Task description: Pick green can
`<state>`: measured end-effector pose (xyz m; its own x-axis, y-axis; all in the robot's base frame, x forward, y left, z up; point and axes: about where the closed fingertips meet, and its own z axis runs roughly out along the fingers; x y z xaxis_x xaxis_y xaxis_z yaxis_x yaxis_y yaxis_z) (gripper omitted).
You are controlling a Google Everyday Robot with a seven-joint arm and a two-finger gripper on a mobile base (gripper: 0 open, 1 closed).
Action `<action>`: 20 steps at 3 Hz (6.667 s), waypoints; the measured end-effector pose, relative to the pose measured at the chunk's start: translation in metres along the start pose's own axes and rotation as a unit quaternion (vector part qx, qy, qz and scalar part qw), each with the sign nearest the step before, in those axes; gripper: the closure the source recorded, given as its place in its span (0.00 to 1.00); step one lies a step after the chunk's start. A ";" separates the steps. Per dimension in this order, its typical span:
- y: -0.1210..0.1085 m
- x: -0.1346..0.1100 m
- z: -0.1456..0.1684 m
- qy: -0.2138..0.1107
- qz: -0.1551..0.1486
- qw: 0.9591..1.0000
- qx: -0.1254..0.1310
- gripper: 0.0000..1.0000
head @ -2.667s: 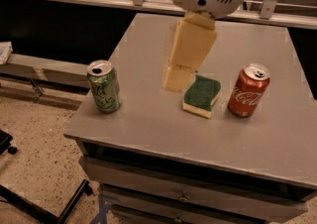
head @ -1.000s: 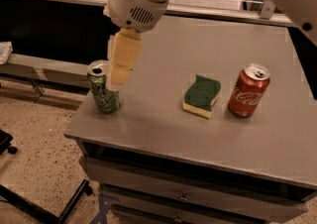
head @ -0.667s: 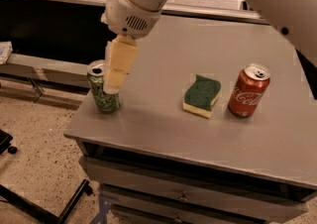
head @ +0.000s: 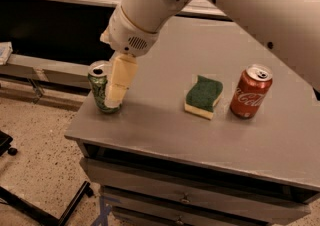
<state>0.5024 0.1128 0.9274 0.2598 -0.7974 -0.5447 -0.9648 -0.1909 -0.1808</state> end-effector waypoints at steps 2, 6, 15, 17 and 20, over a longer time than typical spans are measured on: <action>0.006 0.001 0.021 -0.017 -0.009 0.999 -0.031 0.00; -0.011 -0.010 0.041 0.003 0.006 0.999 -0.051 0.01; 0.020 0.040 -0.073 -0.001 0.011 1.000 -0.003 0.13; 0.021 0.038 -0.074 -0.001 0.009 1.000 -0.002 0.00; 0.004 0.008 -0.008 -0.020 -0.006 0.999 -0.041 0.00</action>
Offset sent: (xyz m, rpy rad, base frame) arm -0.0049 0.0168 -0.0263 0.0185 0.0666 0.0819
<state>0.5002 0.1009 0.9282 0.2715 -0.7717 -0.5751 -0.9612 -0.2475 -0.1216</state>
